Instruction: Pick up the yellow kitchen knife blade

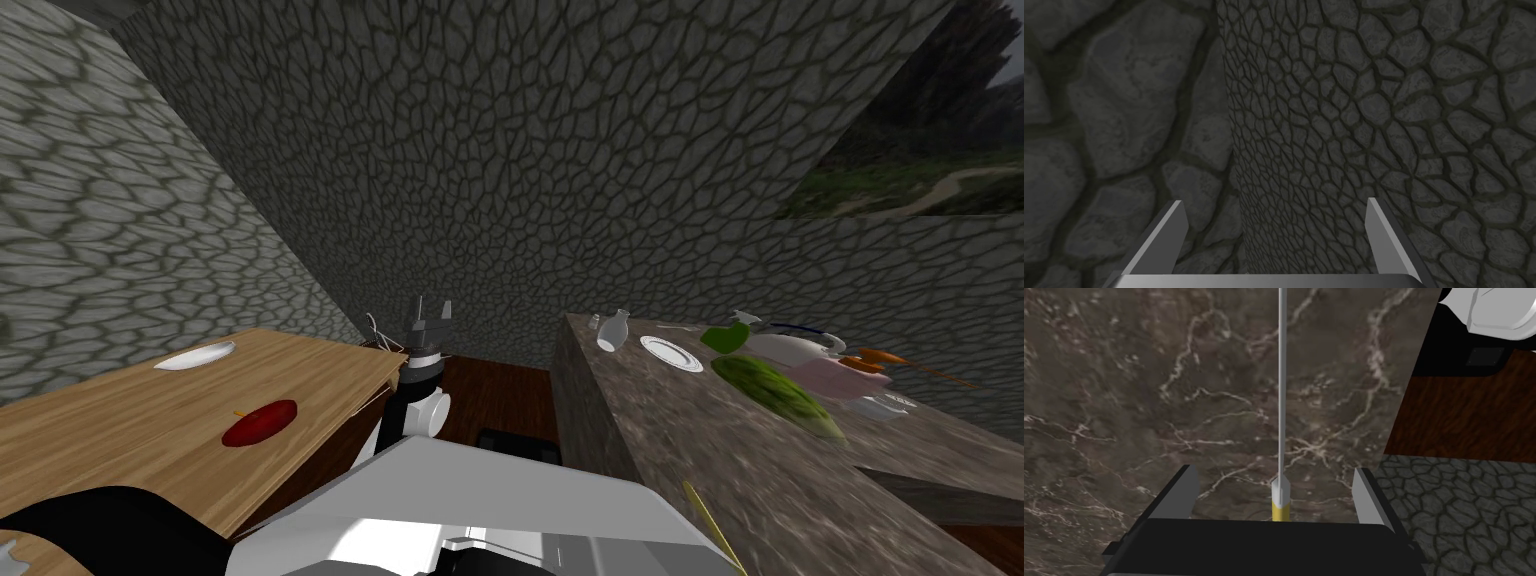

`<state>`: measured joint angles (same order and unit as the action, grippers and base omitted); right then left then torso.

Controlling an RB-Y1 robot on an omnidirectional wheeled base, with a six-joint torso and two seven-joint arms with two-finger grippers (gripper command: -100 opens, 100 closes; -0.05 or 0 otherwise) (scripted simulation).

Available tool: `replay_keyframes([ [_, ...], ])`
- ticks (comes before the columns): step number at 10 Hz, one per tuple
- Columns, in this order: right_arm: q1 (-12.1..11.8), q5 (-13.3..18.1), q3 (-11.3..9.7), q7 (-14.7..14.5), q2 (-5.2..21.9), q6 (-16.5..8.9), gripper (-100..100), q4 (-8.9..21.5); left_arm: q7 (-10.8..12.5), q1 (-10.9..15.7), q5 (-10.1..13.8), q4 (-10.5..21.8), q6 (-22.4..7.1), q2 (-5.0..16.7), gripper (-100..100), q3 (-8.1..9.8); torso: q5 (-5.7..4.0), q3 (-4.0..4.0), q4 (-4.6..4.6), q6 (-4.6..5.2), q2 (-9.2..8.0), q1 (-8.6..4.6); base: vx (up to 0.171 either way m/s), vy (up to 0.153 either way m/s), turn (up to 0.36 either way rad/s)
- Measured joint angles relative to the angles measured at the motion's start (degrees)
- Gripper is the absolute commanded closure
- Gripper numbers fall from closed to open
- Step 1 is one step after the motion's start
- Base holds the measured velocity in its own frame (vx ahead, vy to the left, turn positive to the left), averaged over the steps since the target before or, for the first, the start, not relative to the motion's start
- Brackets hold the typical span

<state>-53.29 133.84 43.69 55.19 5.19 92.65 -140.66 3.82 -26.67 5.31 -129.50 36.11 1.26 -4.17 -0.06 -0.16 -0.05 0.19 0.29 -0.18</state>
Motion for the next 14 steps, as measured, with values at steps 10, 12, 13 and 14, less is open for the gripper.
replay_keyframes([
  [10,-6.75,-6.92,-6.69,-6.35,-0.58,-3.78,-100,2.93,0.00,0.00,0.00,0.00,0.00,0.00,0,0.00,0.03,-0.04,-0.02,0.00,0.07,0.12,0.009,-0.010,0.030],
  [12,-8.74,-9.11,-8.23,-10.34,-0.69,-6.91,-100,4.30,0.00,0.00,0.00,0.00,0.00,0.00,0,0.00,-0.34,-0.04,-0.07,0.09,0.01,0.20,0.012,-0.013,-0.041],
  [13,-10.44,-10.78,-9.35,-12.16,-0.13,-9.14,-100,4.97,0.00,-0.01,0.00,0.00,0.00,0.00,0,0.00,-0.85,-0.02,-0.10,0.14,-0.05,0.26,0.014,-0.014,-0.047],
  [14,-12.34,-12.55,-10.51,-13.92,-0.03,-11.14,-100,5.17,0.00,-0.01,0.00,0.00,0.00,0.00,0,0.00,-1.20,0.01,-0.11,0.16,-0.12,0.41,0.015,-0.015,-0.048],
])
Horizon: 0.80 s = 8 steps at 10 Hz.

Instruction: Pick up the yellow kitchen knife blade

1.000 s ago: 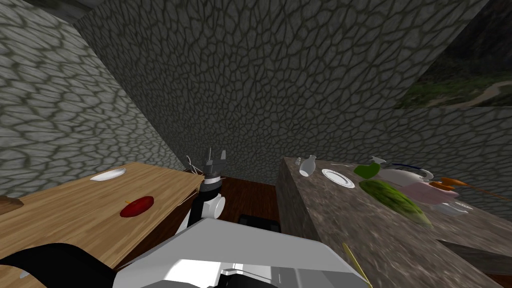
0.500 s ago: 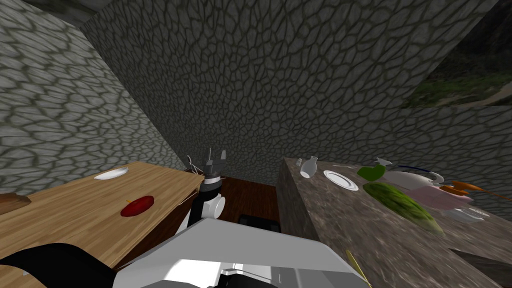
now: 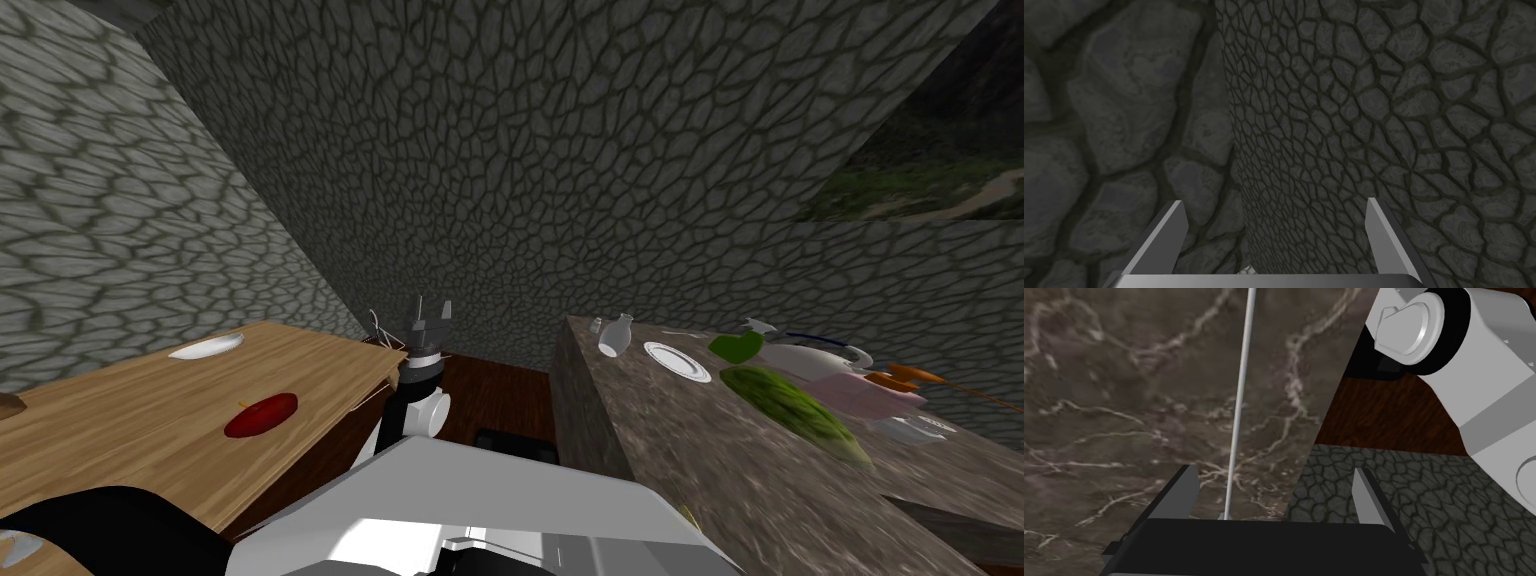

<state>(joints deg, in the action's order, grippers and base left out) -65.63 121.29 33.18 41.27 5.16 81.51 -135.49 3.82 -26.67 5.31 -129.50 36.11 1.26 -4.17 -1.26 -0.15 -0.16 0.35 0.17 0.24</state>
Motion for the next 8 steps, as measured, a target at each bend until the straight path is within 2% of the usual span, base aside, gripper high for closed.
replay_keyframes([
  [2,-1.69,-2.82,-2.21,-3.77,-0.55,-3.00,-100,0.34,0.00,0.00,0.00,0.00,0.00,0.00,0,0.00,-0.64,-0.11,0.06,-0.29,0.29,0.28,0.011,0.000,0.001],
  [3,-1.31,-4.27,-2.57,-5.32,-0.33,-3.06,-100,0.46,0.00,0.01,0.00,0.00,0.00,0.00,0,-0.01,-0.68,-0.17,0.05,-0.33,0.37,0.33,-0.004,0.016,0.056],
  [7,-1.10,-5.26,-2.82,-6.40,-0.25,-2.71,-100,0.46,0.00,0.00,0.00,0.00,0.00,0.00,0,0.00,-0.68,-0.20,0.04,-0.31,0.44,0.30,-0.007,0.012,0.031],
  [8,-0.87,-5.23,-2.87,-7.00,-0.18,-3.34,-100,1.36,0.00,0.01,0.00,0.00,0.00,-0.01,0,-0.01,-0.77,-0.21,0.03,-0.34,0.44,0.30,-0.020,0.034,0.033],
])
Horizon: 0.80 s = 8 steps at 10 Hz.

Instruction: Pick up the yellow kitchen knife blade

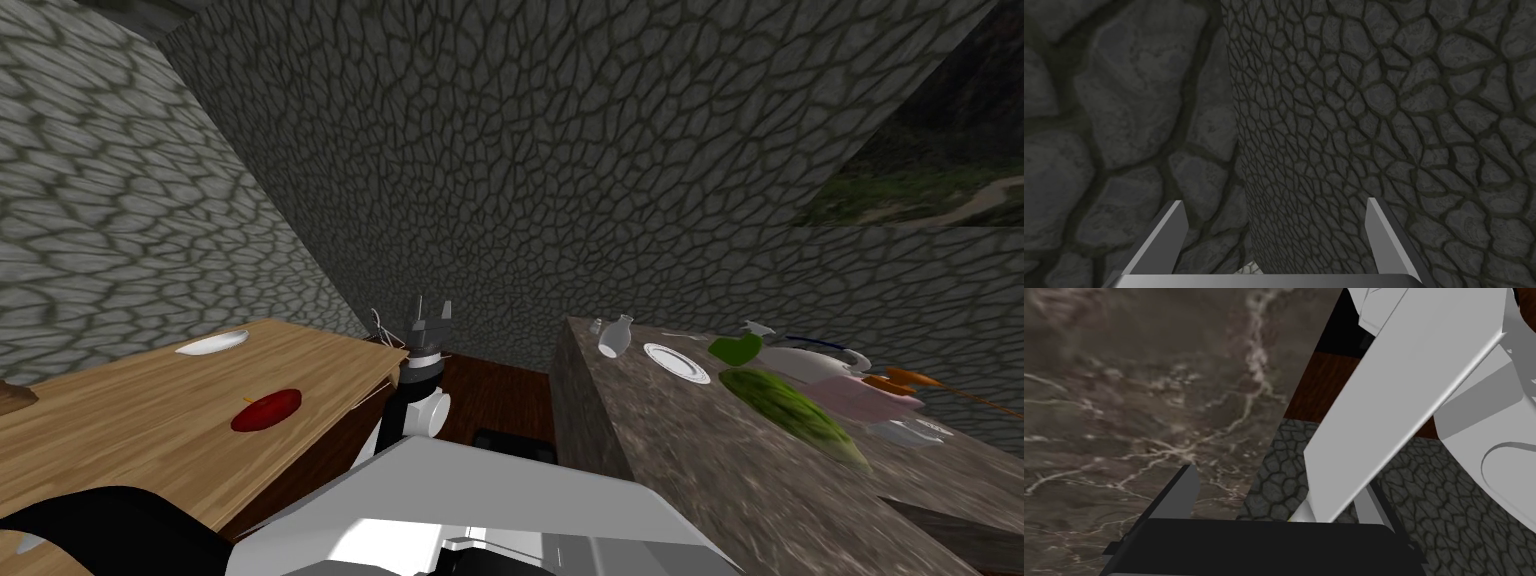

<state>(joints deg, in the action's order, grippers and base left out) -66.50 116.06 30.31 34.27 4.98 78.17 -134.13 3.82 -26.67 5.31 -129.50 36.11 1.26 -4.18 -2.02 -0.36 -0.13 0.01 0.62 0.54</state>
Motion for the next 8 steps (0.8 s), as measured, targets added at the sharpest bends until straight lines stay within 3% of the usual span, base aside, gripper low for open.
replay_keyframes([
  [2,0.84,0.43,0.02,-1.00,0.35,-1.73,-100,1.68,0.00,0.00,0.00,0.00,0.00,0.00,0,0.00,-0.44,-0.05,-0.02,-0.07,0.09,-0.27,-0.014,0.028,0.015],
  [3,0.89,0.46,0.03,-1.10,0.36,-1.94,100,1.77,0.00,0.00,0.00,0.00,0.00,0.00,0,0.00,-0.50,-0.09,-0.03,-0.07,0.14,-0.38,-0.003,0.008,-0.004],
  [7,0.87,0.44,0.00,-1.04,0.32,-1.90,100,1.78,0.00,0.00,0.00,0.00,0.00,0.01,0,0.01,-0.51,-0.12,-0.04,-0.10,0.21,-0.53,-0.001,0.002,-0.001],
  [8,0.87,0.44,0.01,-1.04,0.33,-1.90,0,1.78,0.00,0.00,0.00,0.00,0.00,0.00,0,0.01,-0.51,-0.12,-0.04,-0.10,0.21,-0.53,0.000,0.000,0.000],
])
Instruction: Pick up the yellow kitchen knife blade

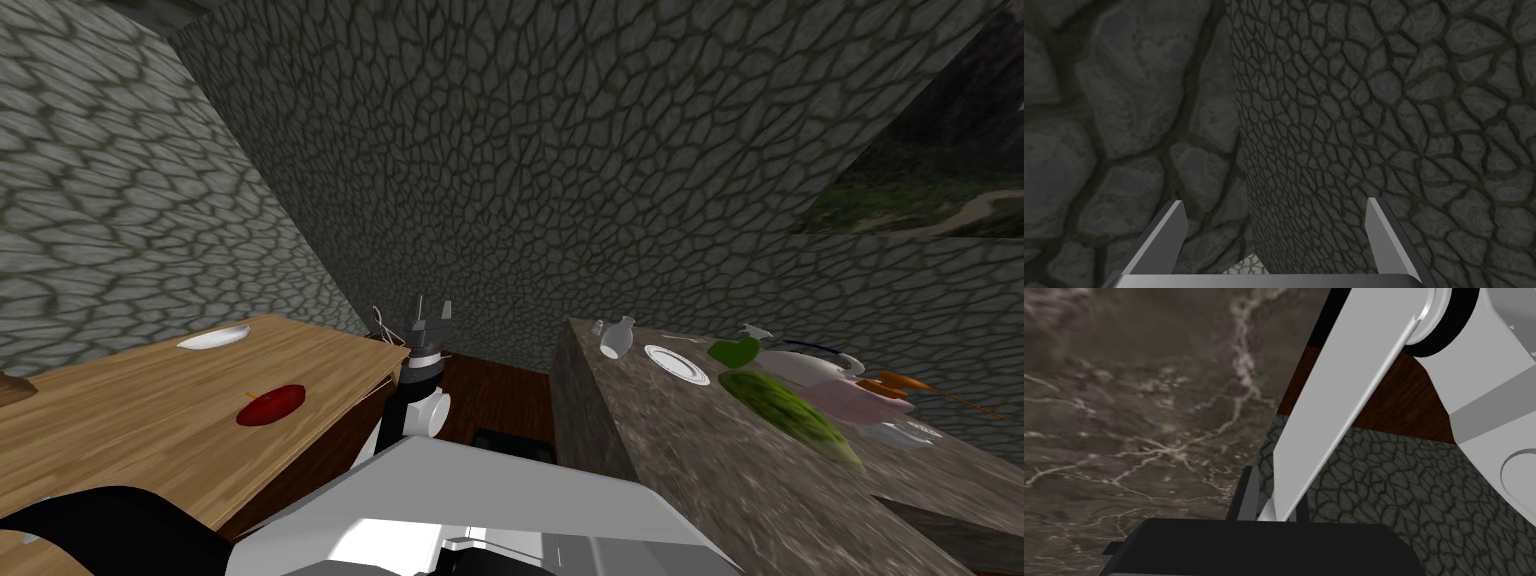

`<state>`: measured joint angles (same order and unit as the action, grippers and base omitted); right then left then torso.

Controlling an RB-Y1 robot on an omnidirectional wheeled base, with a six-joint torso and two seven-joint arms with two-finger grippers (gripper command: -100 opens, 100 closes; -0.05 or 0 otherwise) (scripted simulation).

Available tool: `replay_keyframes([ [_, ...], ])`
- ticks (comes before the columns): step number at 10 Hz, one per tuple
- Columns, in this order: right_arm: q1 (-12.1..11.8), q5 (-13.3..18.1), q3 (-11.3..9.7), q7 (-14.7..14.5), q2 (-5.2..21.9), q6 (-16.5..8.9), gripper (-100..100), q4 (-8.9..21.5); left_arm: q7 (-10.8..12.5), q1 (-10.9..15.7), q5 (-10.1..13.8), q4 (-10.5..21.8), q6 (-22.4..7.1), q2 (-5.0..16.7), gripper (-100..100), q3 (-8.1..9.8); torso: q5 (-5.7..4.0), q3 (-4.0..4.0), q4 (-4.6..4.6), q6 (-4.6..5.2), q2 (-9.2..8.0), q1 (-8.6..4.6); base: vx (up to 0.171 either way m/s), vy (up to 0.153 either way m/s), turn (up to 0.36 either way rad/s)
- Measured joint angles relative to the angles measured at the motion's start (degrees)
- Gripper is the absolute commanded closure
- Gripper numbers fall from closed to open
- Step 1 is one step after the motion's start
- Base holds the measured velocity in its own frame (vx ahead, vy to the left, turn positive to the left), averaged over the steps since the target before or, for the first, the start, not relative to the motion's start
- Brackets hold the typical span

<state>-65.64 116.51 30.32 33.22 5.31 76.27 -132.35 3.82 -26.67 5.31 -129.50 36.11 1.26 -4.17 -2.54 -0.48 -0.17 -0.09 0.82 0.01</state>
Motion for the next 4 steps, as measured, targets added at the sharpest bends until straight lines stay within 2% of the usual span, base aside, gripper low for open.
replay_keyframes([
  [1,0.00,0.00,0.00,0.00,0.00,0.00,100,0.00,0.00,0.00,0.00,0.00,0.00,0.00,0,0.00,0.00,0.00,0.00,0.00,0.00,0.00,0.015,-0.027,-0.029],
  [3,-0.85,-0.29,-0.05,1.17,-0.37,1.75,100,-2.10,0.00,0.00,0.00,0.00,0.00,0.00,0,0.00,-0.02,-0.05,-0.03,-0.01,0.08,-0.14,0.016,-0.037,-0.019],
  [4,-0.90,-0.32,-0.04,1.36,-0.38,2.00,0,-2.27,0.00,0.00,0.00,0.00,0.00,0.00,0,0.00,-0.04,-0.04,-0.02,-0.01,0.06,-0.11,0.000,0.000,0.000],
])
